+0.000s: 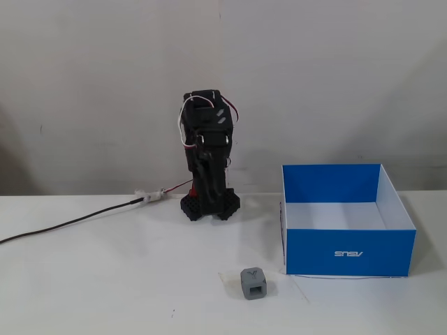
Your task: Pick the gray block and keep it in the box.
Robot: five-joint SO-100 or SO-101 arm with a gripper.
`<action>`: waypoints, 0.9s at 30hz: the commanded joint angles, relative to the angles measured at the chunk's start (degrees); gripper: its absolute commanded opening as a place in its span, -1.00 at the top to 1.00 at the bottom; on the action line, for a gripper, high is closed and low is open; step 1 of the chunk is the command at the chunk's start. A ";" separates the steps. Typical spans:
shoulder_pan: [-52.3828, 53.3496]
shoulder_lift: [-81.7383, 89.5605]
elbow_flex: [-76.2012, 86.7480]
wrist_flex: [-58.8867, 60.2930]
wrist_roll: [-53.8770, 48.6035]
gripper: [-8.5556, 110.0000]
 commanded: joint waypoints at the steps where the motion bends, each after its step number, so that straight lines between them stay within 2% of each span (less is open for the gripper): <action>1: -0.88 -3.34 -4.66 0.35 -0.44 0.45; 10: -3.96 -27.60 -13.97 6.06 0.44 0.37; 16: -4.13 -42.45 -20.39 2.72 0.88 0.35; 21: -4.83 -56.87 -23.47 -1.23 1.23 0.16; 27: -8.44 -62.75 -25.22 -2.37 1.85 0.18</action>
